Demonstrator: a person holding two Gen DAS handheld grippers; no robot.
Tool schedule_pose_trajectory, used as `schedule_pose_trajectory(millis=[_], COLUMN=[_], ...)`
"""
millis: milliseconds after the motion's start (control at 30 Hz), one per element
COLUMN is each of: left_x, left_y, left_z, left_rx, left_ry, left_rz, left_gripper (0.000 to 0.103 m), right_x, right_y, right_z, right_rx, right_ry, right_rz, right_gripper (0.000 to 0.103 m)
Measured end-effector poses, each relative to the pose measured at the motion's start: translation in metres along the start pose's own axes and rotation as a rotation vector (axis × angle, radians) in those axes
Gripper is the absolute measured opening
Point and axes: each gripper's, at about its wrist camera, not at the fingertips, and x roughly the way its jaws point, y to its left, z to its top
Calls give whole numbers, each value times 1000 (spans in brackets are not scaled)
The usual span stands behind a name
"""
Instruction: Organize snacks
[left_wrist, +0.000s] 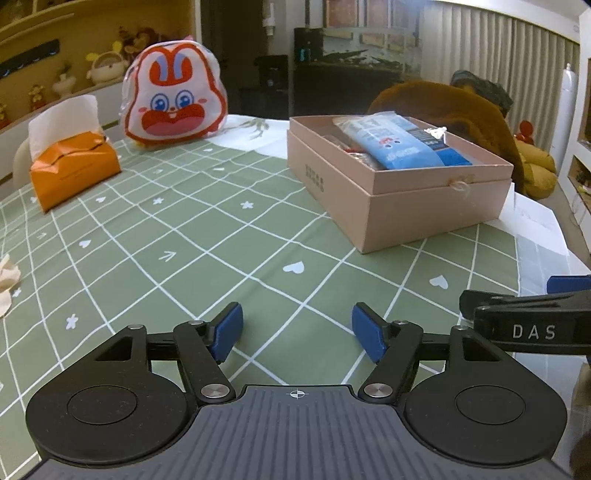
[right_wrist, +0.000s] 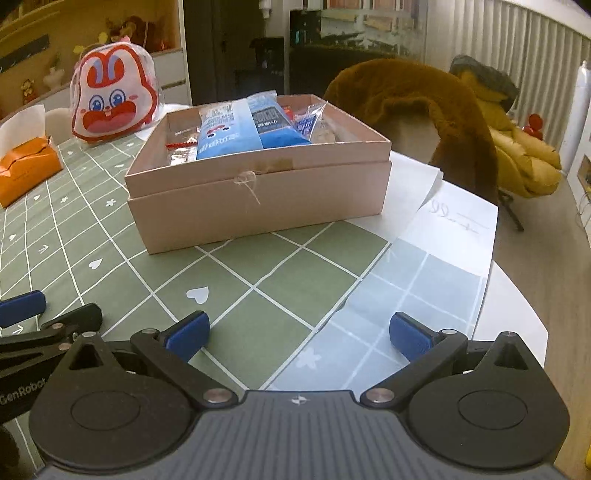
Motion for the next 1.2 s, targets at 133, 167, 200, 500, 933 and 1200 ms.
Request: schedule_pose_trajectory(millis=[133, 167, 200, 500, 933, 1200], left_x=[0, 1, 1, 2, 1, 2], left_y=[0, 0, 0, 1, 1, 1], left_z=[0, 0, 0, 1, 1, 1], left_rx=[2, 3, 2, 3, 4, 3], left_ry=[-1, -1, -1, -1, 0, 0], left_rz=[-5, -5, -5, -11, -11, -11], left_gripper=[73, 73, 73, 73, 73, 73], right_x=[-2, -3, -3, -3, -3, -3], right_y=[3, 3, 3, 2, 3, 3], right_z=[-5, -8, -9, -8, -8, -8], right_rx=[2, 2, 1, -1, 0, 0], right_ry=[-37, -53, -59, -59, -59, -59], right_rz=[-4, -3, -2, 2, 2, 1], right_gripper=[103, 103, 103, 103, 103, 103])
